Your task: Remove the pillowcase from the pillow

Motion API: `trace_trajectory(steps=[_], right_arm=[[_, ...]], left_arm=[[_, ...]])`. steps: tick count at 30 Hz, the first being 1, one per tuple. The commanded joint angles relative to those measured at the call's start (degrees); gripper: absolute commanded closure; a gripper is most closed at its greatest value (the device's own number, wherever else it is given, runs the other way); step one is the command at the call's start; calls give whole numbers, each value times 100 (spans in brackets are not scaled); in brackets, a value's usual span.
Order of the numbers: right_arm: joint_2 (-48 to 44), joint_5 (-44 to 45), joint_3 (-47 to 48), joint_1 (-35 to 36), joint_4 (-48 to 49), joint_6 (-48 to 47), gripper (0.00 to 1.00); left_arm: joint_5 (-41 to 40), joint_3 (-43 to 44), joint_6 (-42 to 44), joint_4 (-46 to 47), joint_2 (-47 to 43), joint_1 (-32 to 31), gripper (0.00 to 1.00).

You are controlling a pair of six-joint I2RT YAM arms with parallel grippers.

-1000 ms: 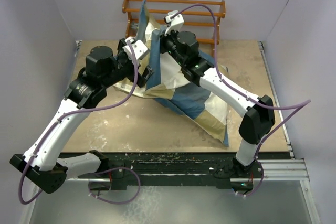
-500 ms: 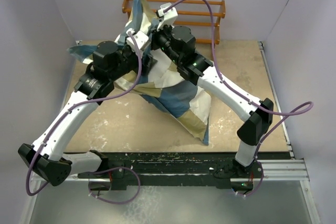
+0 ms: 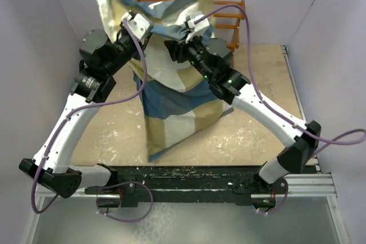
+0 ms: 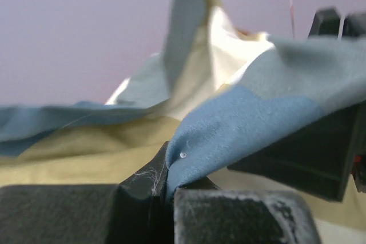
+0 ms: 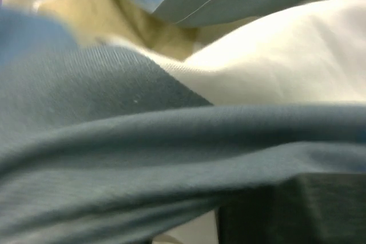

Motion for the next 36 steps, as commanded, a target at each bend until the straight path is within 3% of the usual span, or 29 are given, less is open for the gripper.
trace_trajectory(steps=[1, 5, 9, 12, 16, 20, 28, 36], right_arm=[[-942, -594, -208, -347, 894, -203, 51], [-1367, -788, -654, -813, 770, -98, 40], [-1831, -1054, -1376, -1128, 878, 70, 16], [-2130, -1155, -1895, -1140, 1075, 93, 7], [-2224, -1065, -2216, -1134, 1112, 5, 6], [-2230, -1543, -2375, -1126, 1328, -203, 5], [-2800, -2102, -3009, -633, 1969, -736, 15], [-2159, -1103, -2549, 492, 1823, -1194, 26]], left_arm=[[561, 1182, 425, 796, 173, 56, 100], [833, 1729, 340, 648, 393, 47, 100], [860, 1901, 234, 540, 472, -23, 100], [885, 1912, 177, 454, 463, -127, 100], [1040, 2105, 109, 116, 516, -372, 100], [1085, 2373, 157, -241, 648, -669, 100], [1053, 2446, 329, -457, 731, -859, 100], [1021, 2569, 386, -552, 846, -966, 100]])
